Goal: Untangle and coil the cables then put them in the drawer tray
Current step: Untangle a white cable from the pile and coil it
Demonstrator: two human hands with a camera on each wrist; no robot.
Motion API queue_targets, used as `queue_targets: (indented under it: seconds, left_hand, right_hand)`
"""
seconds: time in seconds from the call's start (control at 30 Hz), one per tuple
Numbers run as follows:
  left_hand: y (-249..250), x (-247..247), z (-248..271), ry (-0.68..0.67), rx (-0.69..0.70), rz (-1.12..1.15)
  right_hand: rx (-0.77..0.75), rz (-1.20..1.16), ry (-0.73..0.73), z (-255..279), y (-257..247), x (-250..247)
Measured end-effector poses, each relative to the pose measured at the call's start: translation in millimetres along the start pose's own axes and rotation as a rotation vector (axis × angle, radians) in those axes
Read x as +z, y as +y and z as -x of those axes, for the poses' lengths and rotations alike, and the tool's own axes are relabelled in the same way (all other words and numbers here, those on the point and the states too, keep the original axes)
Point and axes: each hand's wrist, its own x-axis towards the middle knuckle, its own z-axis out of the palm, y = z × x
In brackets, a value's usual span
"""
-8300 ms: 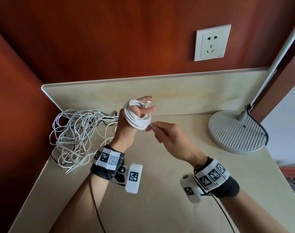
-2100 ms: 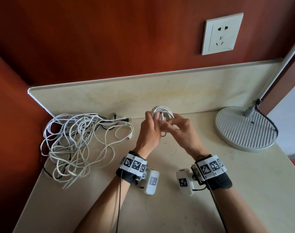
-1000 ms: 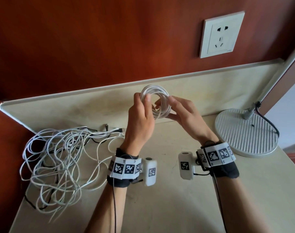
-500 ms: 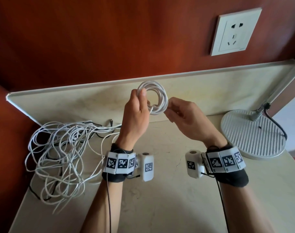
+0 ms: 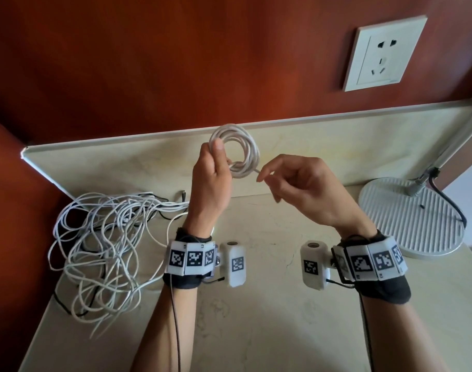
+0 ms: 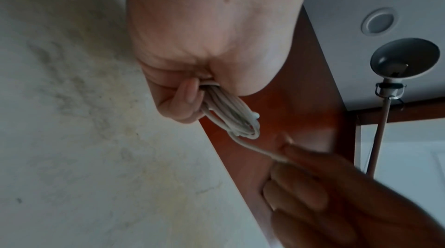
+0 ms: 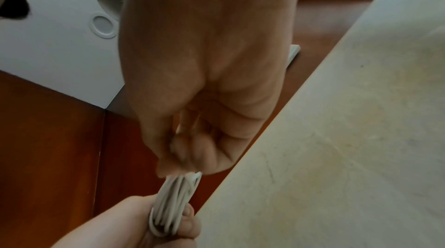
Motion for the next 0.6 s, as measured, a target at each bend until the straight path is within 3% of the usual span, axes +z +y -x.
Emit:
queue_targets:
  seconds: [0.13,0.37,0.5,0.6]
  left_hand:
    - [-1,6,3,-0.022,0.008,-0.026]
    - [7,13,12,-0.152,0.049,-0.026]
    - [16,10,15,-0.147,0.074,0.011]
    - [20,7,15,-0.117,0.086,0.045]
  right_hand:
    - [0.003,-0.196,-0.118,0,0,1]
    - [-0.152,0.170,0.247,-6,8,4]
    - [-0.202,0.164,0.348,-8,14,9]
    - [-0.117,-0.008,0.399,-11,19,17]
